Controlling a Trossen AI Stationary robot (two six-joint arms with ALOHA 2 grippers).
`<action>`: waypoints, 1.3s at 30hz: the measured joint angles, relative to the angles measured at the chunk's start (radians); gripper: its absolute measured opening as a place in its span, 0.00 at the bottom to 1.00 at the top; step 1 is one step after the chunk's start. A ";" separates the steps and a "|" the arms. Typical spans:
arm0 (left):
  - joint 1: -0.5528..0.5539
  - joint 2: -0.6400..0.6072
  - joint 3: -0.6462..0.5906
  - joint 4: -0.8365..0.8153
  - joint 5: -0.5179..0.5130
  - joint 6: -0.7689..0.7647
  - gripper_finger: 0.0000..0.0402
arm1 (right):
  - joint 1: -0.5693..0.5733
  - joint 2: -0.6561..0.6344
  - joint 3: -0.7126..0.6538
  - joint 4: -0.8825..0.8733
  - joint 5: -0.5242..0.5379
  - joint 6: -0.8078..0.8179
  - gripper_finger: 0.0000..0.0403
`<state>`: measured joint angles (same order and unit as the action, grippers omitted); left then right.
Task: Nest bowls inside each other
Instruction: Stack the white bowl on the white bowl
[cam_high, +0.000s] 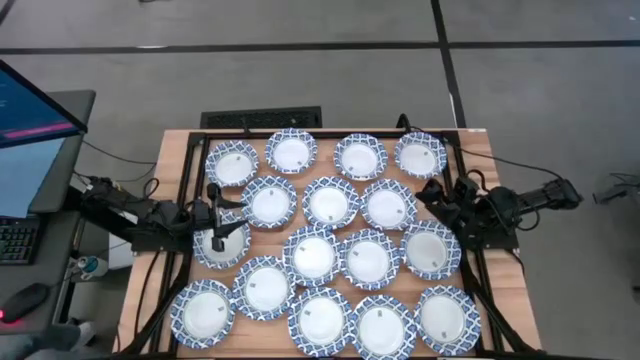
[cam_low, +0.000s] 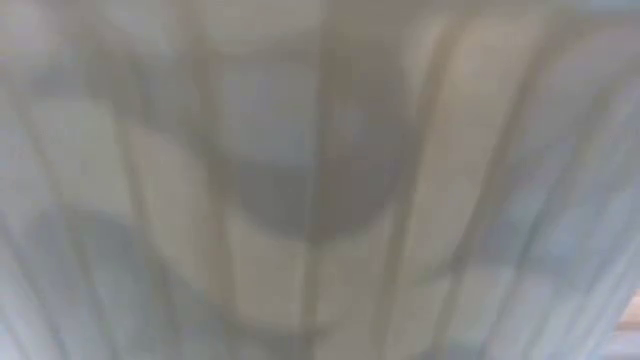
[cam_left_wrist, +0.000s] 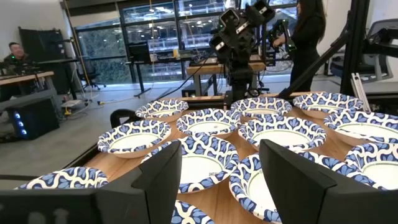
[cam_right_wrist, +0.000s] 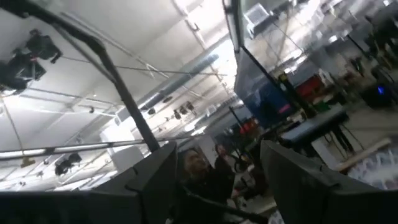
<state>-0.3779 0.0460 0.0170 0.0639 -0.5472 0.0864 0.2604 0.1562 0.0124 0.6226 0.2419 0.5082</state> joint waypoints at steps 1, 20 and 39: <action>0.000 0.000 0.000 0.000 0.000 0.000 0.52 | -0.003 0.000 0.000 -0.028 0.008 0.035 0.63; 0.000 0.000 0.000 0.000 0.000 0.000 0.52 | -0.343 0.370 0.592 -1.717 0.182 0.722 0.63; 0.000 0.000 0.000 0.000 0.000 0.000 0.52 | -0.512 0.910 0.592 -1.513 -0.027 0.555 0.63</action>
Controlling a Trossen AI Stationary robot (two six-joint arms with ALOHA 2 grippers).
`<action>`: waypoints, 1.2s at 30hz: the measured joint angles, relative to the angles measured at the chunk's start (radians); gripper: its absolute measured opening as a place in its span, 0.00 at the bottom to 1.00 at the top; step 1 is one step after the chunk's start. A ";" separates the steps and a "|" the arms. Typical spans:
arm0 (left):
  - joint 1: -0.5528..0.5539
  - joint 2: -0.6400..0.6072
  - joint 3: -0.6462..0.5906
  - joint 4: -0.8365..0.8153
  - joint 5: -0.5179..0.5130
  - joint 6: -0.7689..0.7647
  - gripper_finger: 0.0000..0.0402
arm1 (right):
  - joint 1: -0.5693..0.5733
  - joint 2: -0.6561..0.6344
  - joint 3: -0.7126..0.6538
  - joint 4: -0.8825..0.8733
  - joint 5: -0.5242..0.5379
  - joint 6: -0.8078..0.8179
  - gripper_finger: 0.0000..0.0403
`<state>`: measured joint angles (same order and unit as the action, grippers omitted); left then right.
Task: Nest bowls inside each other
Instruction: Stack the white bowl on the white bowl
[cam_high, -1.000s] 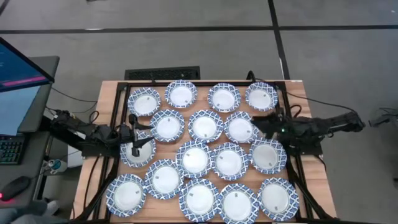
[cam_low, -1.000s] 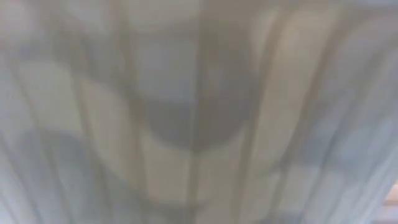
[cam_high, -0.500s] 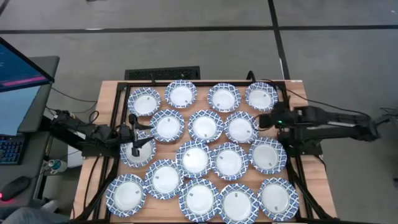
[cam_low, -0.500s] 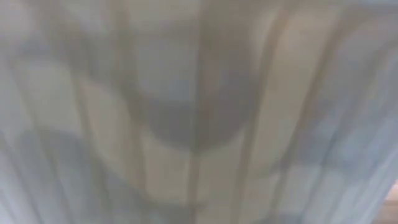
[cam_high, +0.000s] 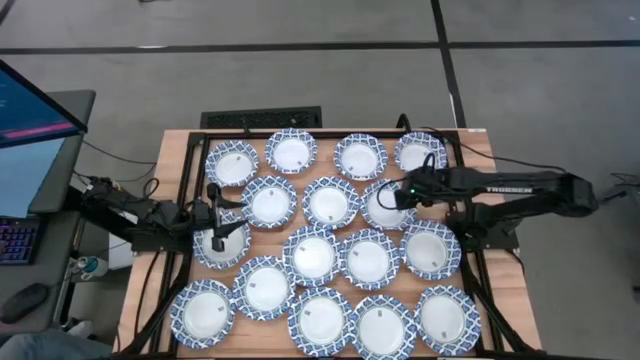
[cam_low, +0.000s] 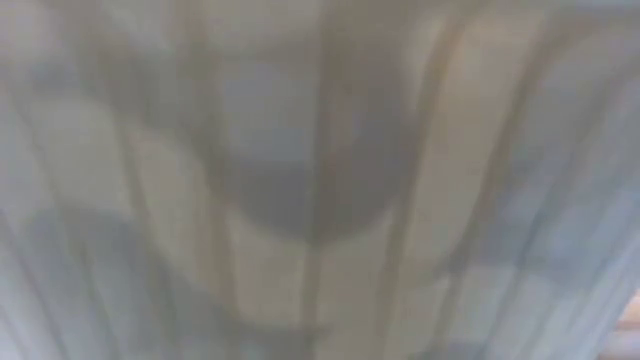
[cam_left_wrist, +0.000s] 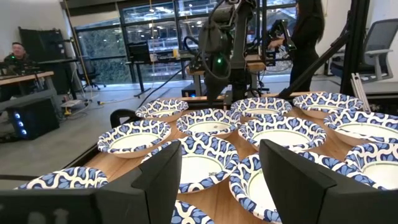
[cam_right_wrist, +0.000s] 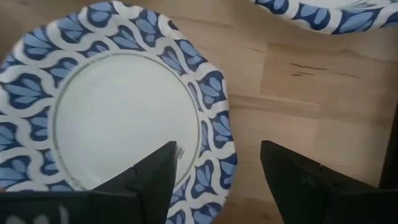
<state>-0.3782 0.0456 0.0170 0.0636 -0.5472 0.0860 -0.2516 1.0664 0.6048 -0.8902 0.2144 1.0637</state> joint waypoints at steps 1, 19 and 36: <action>0.000 0.000 0.000 0.000 0.000 0.000 0.52 | 0.000 0.016 0.000 0.002 0.000 0.000 0.63; 0.000 0.000 0.000 0.000 0.000 0.000 0.52 | -0.039 0.067 -0.136 0.182 -0.033 0.009 0.63; 0.000 0.000 0.000 0.000 0.000 0.000 0.52 | -0.039 0.066 -0.133 0.246 0.018 -0.025 0.05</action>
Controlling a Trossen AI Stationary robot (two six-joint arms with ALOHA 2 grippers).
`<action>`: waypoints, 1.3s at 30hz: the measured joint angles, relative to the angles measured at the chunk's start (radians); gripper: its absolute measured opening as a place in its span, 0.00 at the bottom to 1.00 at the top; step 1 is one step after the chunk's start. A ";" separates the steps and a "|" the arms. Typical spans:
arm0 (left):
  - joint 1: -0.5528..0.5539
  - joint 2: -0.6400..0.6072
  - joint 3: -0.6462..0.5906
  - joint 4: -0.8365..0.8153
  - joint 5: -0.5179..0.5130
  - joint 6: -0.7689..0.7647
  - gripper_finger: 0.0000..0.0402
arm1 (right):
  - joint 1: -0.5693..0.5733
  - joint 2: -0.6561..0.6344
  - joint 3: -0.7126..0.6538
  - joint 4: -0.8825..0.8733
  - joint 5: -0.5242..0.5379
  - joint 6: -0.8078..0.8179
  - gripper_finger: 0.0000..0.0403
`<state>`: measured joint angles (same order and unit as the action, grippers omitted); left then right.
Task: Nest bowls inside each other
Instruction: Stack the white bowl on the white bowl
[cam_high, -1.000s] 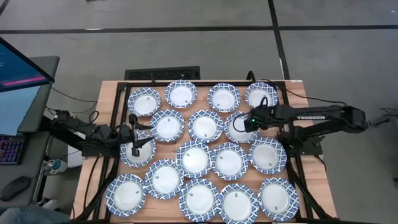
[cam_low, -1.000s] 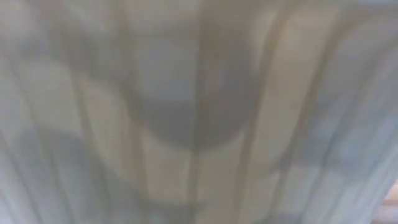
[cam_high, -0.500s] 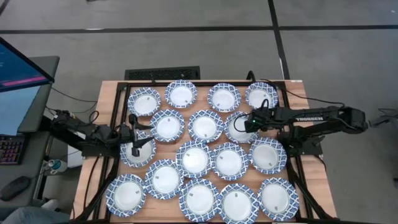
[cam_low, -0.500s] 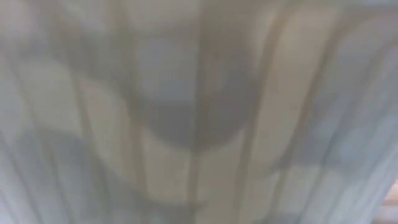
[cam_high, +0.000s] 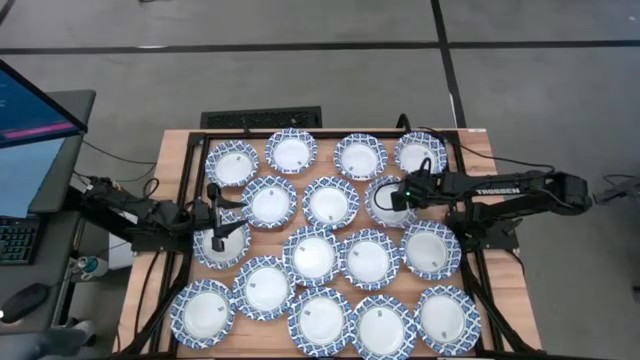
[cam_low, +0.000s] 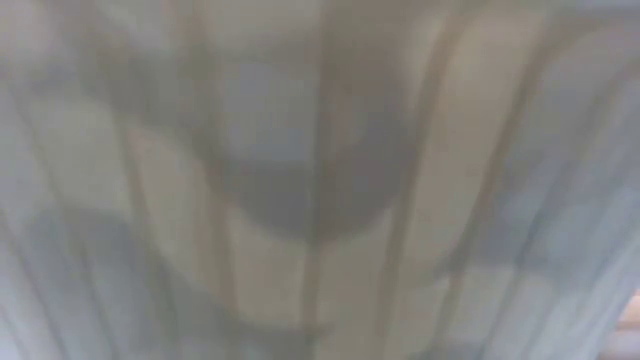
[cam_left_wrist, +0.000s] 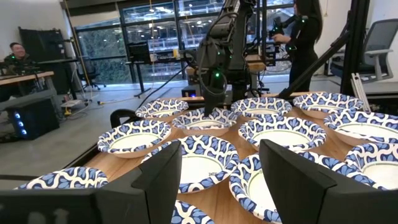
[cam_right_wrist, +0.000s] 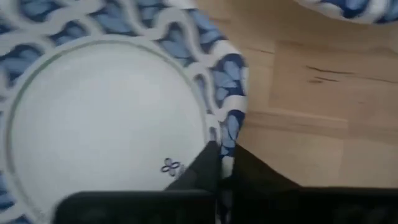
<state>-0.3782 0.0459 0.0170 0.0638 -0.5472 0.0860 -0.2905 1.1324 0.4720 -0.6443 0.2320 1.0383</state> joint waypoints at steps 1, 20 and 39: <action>0.000 0.000 0.000 0.000 0.000 0.000 0.52 | 0.000 0.000 0.006 0.000 -0.001 -0.002 0.03; 0.000 0.000 0.000 0.000 0.000 0.000 0.52 | 0.020 0.001 0.413 -0.327 -0.063 -0.199 0.01; 0.000 0.000 0.000 0.000 0.000 0.000 0.52 | 0.019 0.161 0.445 0.001 -0.165 -0.206 0.01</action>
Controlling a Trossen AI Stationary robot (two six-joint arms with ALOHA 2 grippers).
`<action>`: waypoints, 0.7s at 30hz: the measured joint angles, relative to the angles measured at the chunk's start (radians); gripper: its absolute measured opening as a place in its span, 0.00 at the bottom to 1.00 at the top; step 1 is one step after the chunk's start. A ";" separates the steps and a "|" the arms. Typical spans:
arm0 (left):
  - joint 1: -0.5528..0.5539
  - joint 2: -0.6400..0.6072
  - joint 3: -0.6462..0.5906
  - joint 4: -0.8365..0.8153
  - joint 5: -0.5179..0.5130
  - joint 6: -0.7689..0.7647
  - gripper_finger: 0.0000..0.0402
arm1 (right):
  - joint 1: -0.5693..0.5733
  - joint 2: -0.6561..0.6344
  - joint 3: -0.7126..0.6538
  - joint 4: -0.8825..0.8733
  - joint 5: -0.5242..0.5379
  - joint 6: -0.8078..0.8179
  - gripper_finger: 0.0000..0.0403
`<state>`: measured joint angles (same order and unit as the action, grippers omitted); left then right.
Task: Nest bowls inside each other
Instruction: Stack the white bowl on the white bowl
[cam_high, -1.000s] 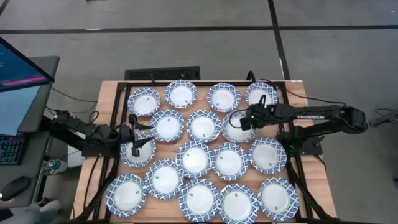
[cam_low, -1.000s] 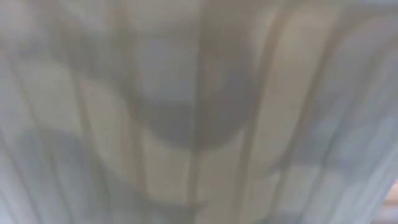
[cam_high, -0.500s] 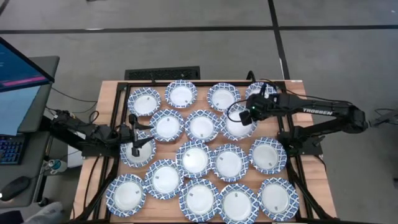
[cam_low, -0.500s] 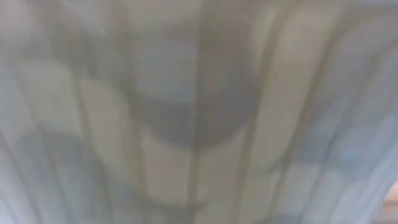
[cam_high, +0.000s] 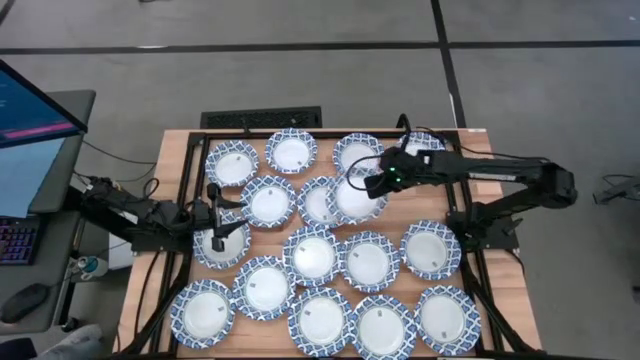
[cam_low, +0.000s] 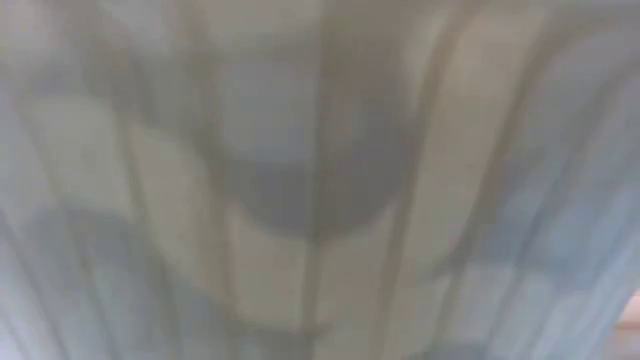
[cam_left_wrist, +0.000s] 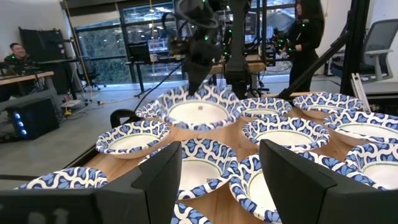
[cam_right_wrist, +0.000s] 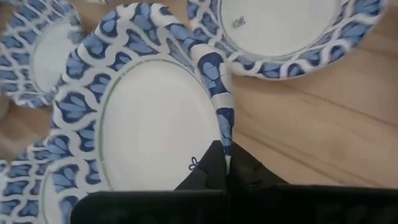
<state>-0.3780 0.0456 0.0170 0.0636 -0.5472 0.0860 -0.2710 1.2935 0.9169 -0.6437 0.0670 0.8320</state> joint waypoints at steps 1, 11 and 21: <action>0.000 0.000 0.000 0.000 0.000 0.000 0.52 | 0.000 0.026 0.000 0.045 -0.015 -0.002 0.01; 0.000 0.000 0.000 0.000 0.000 0.000 0.52 | 0.004 0.283 0.053 0.311 -0.125 -0.004 0.02; 0.000 0.000 0.000 0.001 -0.001 0.000 0.52 | 0.009 0.448 0.169 0.298 -0.111 -0.030 0.10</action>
<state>-0.3781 0.0460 0.0170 0.0644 -0.5479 0.0864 -0.2623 1.7416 1.0860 -0.3457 -0.0438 0.8024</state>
